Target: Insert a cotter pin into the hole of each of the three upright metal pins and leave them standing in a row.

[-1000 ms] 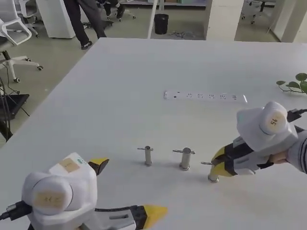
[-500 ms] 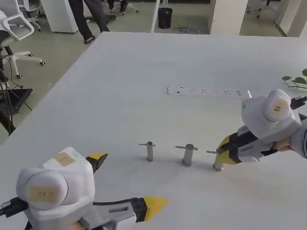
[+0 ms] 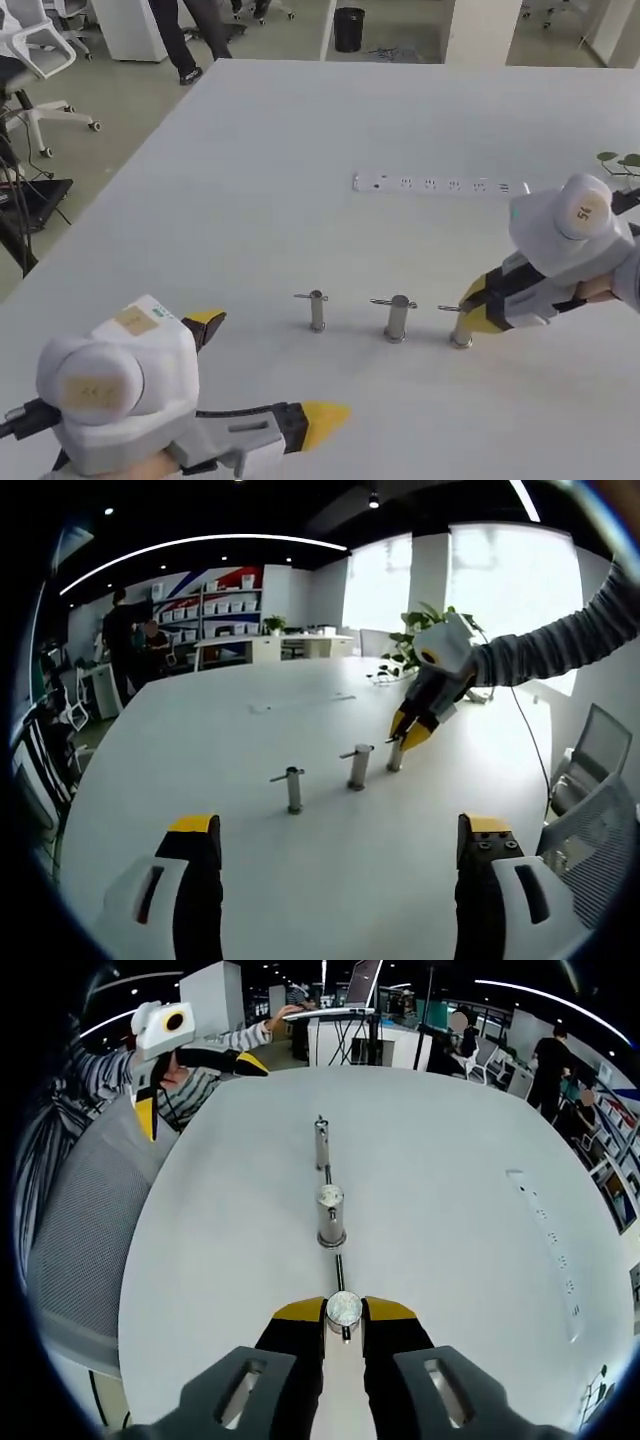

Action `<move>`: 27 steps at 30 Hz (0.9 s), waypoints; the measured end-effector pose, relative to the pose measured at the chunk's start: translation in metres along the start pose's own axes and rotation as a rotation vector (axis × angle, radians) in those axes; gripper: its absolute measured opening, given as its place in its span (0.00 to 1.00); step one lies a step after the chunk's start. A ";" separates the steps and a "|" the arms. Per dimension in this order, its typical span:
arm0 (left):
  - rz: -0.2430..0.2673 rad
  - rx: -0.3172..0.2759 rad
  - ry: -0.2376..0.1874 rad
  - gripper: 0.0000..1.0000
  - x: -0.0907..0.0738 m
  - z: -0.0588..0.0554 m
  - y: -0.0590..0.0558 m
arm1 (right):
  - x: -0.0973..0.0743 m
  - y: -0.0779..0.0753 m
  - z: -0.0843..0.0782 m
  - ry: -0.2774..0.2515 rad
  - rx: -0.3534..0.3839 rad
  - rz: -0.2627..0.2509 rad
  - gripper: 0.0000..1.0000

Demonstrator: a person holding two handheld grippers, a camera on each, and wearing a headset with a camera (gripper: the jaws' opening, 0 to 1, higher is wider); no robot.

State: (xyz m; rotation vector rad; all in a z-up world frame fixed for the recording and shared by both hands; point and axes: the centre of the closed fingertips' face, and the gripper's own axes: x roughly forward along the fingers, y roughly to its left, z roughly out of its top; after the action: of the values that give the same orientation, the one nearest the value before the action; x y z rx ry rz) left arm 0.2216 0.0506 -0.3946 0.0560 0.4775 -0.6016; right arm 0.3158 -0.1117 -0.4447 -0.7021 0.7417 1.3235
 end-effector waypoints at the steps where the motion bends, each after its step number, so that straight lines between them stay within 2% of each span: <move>1: 0.000 0.000 0.002 0.97 0.000 0.000 0.000 | 0.000 -0.001 -0.001 0.000 0.006 0.003 0.08; 15: -0.003 0.005 0.015 0.97 0.003 -0.002 0.000 | 0.000 -0.002 -0.003 -0.006 -0.014 0.050 0.08; 23: 0.000 0.005 0.024 0.96 0.004 -0.003 0.002 | 0.001 -0.001 -0.004 -0.001 -0.043 0.032 0.10; 27: 0.003 0.006 0.025 0.96 0.004 -0.002 0.005 | -0.002 -0.004 0.000 -0.009 -0.046 -0.001 0.22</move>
State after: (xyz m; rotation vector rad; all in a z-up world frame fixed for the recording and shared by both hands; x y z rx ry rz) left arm 0.2263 0.0528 -0.3985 0.0698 0.4998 -0.5998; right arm 0.3198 -0.1135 -0.4425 -0.7325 0.7055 1.3452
